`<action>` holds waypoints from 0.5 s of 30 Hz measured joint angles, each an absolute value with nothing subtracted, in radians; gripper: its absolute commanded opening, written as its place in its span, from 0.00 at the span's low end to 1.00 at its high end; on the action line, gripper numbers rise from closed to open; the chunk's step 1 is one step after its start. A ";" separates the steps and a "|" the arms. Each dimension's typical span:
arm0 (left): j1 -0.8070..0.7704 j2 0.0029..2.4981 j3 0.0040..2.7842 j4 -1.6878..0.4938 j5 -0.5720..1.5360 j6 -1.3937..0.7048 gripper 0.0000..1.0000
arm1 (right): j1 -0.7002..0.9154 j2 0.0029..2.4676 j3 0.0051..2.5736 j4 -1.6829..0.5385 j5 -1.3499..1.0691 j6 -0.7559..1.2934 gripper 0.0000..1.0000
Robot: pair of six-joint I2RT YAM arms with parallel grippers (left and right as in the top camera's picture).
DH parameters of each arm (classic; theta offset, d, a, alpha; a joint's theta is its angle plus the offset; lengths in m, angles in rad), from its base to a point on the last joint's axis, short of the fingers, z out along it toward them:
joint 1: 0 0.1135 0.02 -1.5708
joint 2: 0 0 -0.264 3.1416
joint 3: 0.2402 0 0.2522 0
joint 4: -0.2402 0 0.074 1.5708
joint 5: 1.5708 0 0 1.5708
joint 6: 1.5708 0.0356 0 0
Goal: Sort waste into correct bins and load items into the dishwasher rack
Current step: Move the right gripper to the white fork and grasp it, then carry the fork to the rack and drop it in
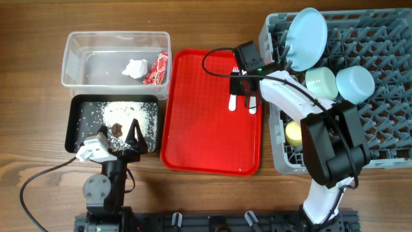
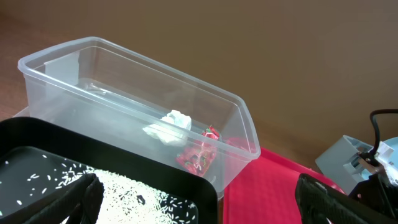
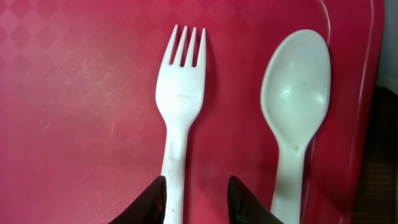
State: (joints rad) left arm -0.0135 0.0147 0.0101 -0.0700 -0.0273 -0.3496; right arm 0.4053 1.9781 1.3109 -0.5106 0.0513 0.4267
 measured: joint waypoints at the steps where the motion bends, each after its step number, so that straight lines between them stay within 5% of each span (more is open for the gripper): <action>1: -0.014 0.015 0.010 -0.070 -0.027 -0.350 1.00 | 0.405 1.978 1.311 -0.510 0.052 0.425 0.35; 15: -0.014 0.015 0.010 -0.070 -0.027 -0.350 1.00 | 0.483 2.011 1.311 -0.531 0.114 0.400 0.37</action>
State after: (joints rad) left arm -0.0135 0.0147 0.0101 -0.0700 -0.0273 -0.3496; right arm 0.4831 2.0106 1.3109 -0.5312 0.1143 0.4004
